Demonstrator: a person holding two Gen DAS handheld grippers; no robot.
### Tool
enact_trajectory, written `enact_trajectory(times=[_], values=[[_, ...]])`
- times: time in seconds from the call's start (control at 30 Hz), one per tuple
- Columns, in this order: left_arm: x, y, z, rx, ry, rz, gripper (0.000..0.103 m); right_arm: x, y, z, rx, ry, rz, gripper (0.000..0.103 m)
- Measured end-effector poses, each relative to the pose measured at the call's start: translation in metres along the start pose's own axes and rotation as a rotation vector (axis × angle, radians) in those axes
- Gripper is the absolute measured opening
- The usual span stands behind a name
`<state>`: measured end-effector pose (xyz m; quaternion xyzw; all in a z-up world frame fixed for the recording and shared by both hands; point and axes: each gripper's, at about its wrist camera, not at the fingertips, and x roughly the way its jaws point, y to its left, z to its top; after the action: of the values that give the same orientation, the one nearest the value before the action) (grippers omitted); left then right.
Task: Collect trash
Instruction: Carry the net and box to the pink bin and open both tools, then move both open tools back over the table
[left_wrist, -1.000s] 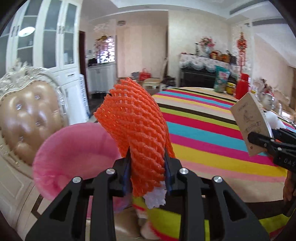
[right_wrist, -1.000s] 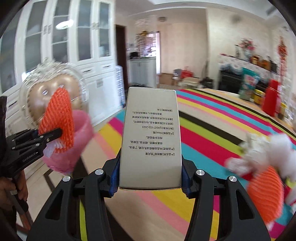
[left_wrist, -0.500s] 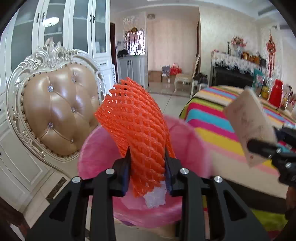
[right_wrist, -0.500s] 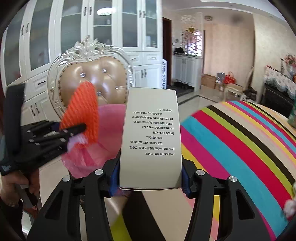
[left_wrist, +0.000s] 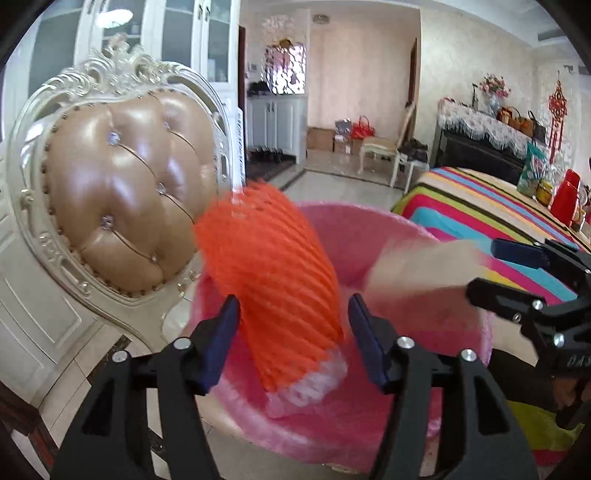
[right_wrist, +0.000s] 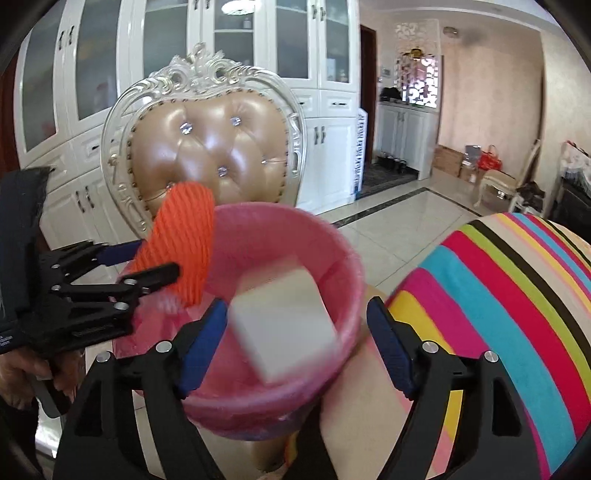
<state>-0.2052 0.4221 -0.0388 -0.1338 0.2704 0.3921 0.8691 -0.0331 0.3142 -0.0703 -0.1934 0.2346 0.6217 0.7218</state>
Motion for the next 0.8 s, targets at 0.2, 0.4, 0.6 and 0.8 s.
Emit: enact_trajectory(times=[0.2, 0.4, 0.6, 0.8], values=[[-0.036, -0.018, -0.006, 0.049, -0.105, 0.096, 0.093, -0.060, -0.019, -0.018, 0.009, -0.065, -0.041, 0.074], [-0.066, -0.080, -0.012, 0.104, -0.169, 0.075, 0.098, -0.147, -0.067, -0.071, 0.107, -0.094, -0.210, 0.076], [-0.076, -0.173, -0.004, 0.128, -0.133, -0.223, 0.098, -0.250, -0.127, -0.139, 0.303, -0.123, -0.481, 0.078], [-0.089, -0.289, -0.015, 0.140, -0.030, -0.542, 0.098, -0.345, -0.169, -0.212, 0.459, -0.128, -0.714, 0.079]])
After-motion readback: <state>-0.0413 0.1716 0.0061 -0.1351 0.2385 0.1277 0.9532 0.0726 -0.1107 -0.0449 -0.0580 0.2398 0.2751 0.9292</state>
